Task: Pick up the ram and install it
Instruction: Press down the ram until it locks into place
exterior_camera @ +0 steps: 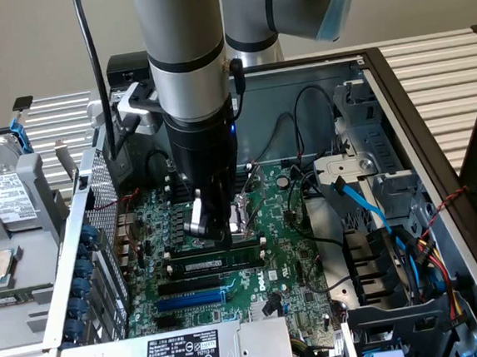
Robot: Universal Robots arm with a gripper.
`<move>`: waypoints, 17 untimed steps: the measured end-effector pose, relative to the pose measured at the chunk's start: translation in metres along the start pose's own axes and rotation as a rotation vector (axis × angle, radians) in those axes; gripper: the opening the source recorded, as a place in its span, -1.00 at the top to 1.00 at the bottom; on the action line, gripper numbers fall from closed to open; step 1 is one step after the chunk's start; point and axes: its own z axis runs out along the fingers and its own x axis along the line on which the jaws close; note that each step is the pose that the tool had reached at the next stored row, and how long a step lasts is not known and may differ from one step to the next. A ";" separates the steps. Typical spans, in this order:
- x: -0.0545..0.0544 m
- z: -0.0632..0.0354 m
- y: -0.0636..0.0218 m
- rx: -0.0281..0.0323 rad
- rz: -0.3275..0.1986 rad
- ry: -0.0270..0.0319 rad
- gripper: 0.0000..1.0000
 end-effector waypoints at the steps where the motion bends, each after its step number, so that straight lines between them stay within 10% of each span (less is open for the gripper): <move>1: 0.000 0.0001 0.0000 0.0000 0.014 -0.0001 0.79; 17: 0.000 0.0017 0.0001 0.0046 0.243 0.0043 0.79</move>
